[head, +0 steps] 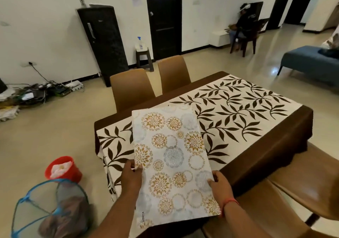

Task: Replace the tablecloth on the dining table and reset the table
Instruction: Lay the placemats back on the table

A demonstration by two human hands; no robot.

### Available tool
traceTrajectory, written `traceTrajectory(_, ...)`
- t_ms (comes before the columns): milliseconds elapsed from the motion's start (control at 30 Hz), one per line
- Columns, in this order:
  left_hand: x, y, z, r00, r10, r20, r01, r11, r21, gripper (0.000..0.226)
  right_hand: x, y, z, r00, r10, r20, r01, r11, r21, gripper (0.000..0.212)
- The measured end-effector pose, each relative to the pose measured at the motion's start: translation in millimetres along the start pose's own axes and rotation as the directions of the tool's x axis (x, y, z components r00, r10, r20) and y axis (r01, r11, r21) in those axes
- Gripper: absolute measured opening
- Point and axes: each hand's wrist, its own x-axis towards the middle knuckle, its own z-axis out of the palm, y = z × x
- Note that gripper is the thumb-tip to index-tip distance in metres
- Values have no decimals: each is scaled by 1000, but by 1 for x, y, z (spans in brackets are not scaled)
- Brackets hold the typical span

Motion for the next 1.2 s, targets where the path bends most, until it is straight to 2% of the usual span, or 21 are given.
traceTrajectory(200, 74, -5, 18, 992, -37, 124, 29, 997, 72, 17, 51, -13, 35, 998, 61, -26, -61, 998, -25, 23)
traceTrajectory(400, 96, -17, 38, 975, -120, 187, 86, 980, 178, 21, 72, 0, 46, 981, 188, -52, -191, 979, -74, 29)
traceTrajectory(533, 102, -27, 50, 938, -297, 178, 259, 943, 211, 16, 107, 3, 33, 984, 176, -30, -178, 968, -176, 18)
traceTrajectory(600, 98, -32, 50, 902, -390, 184, 359, 916, 181, 14, 119, 0, 32, 993, 108, -53, -117, 964, -238, 19)
traceTrajectory(867, 73, -49, 55, 831, -549, 94, 551, 834, -3, 12, 184, -21, 14, 996, 29, 83, 10, 903, -430, 26)
traceTrajectory(967, 57, -50, 57, 836, -549, 14, 549, 835, -32, 26, 204, -28, 11, 989, 30, 148, 43, 884, -466, 30)
traceTrajectory(1067, 44, -46, 63, 840, -542, -29, 538, 838, -91, 29, 213, -30, 9, 975, 6, 221, 112, 848, -518, 30)
traceTrajectory(1200, 43, -53, 70, 837, -539, -92, 543, 839, 27, 28, 219, -25, 4, 980, 1, 201, 104, 855, -508, 22)
